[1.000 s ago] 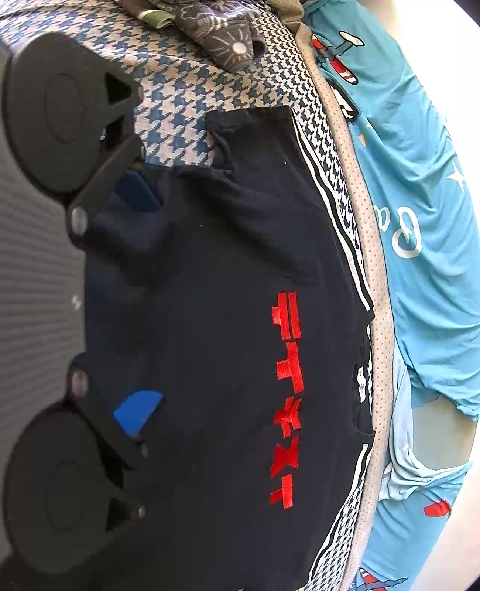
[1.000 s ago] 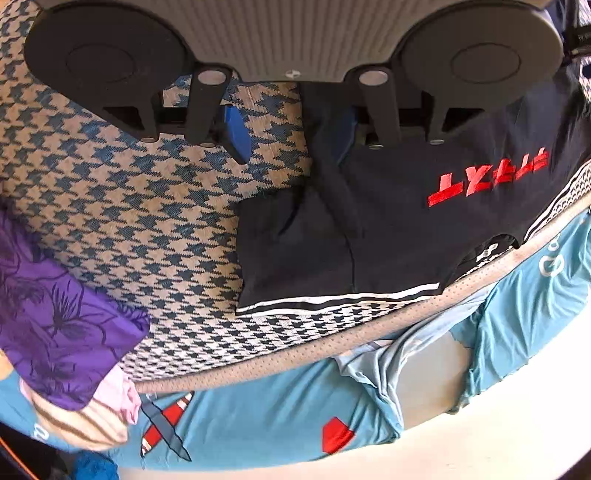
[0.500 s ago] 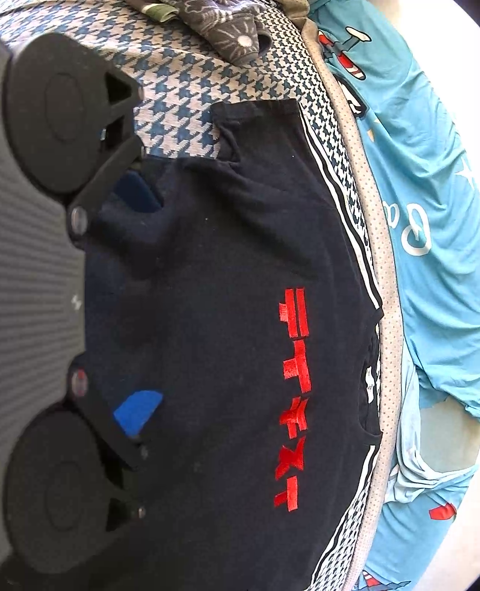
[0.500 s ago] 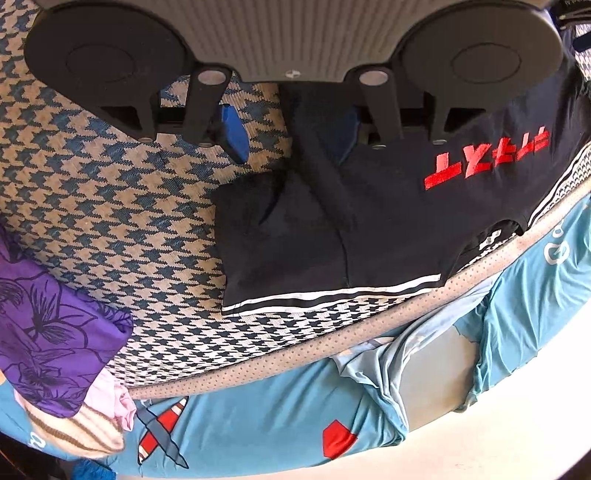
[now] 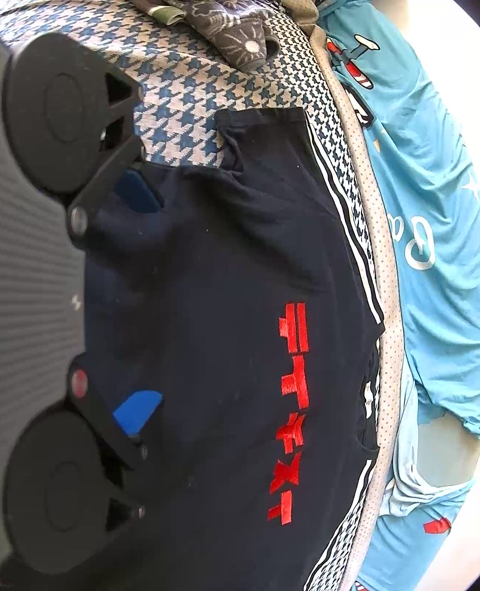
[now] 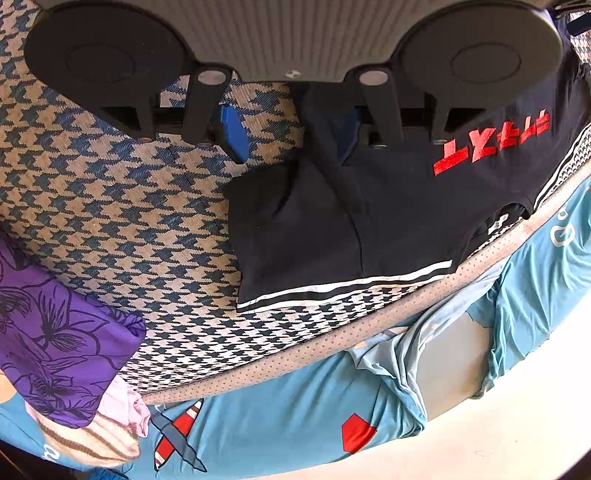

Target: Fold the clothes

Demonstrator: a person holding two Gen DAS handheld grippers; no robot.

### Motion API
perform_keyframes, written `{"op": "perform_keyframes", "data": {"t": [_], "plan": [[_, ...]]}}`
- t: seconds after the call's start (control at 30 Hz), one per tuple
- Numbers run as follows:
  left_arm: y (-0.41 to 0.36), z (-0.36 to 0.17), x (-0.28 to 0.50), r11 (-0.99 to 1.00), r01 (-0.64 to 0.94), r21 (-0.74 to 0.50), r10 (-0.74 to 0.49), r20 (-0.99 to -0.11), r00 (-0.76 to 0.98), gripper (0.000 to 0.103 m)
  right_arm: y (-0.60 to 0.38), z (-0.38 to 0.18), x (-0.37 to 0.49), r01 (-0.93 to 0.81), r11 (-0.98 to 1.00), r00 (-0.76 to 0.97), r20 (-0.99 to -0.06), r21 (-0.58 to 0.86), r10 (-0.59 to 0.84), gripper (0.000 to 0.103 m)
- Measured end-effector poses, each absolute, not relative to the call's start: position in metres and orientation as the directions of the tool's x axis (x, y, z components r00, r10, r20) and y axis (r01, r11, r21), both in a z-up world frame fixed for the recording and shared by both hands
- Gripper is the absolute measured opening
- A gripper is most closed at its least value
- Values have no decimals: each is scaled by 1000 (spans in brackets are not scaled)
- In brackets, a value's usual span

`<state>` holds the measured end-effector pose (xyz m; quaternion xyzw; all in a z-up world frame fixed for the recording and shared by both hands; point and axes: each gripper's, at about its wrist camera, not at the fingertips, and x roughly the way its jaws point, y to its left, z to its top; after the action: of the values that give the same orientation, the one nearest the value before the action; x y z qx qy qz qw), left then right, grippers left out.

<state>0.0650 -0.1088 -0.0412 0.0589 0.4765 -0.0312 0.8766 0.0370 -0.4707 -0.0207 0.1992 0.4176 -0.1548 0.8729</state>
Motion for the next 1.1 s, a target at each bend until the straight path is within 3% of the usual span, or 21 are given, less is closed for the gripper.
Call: {"op": "perform_keyframes", "data": {"t": [0.27, 0.57, 1.1], "plan": [[-102, -44, 70, 993, 92, 70, 9, -843, 537, 103, -486, -23, 35, 474, 840, 624, -774, 262, -111, 53], [-95, -49, 75, 995, 71, 64, 17, -851, 525, 103, -510, -36, 33, 560, 685, 648, -762, 466, -11, 53], [-87, -53, 81, 998, 52, 47, 13, -857, 515, 103, -517, -47, 48, 552, 658, 717, -694, 512, -61, 52]]}}
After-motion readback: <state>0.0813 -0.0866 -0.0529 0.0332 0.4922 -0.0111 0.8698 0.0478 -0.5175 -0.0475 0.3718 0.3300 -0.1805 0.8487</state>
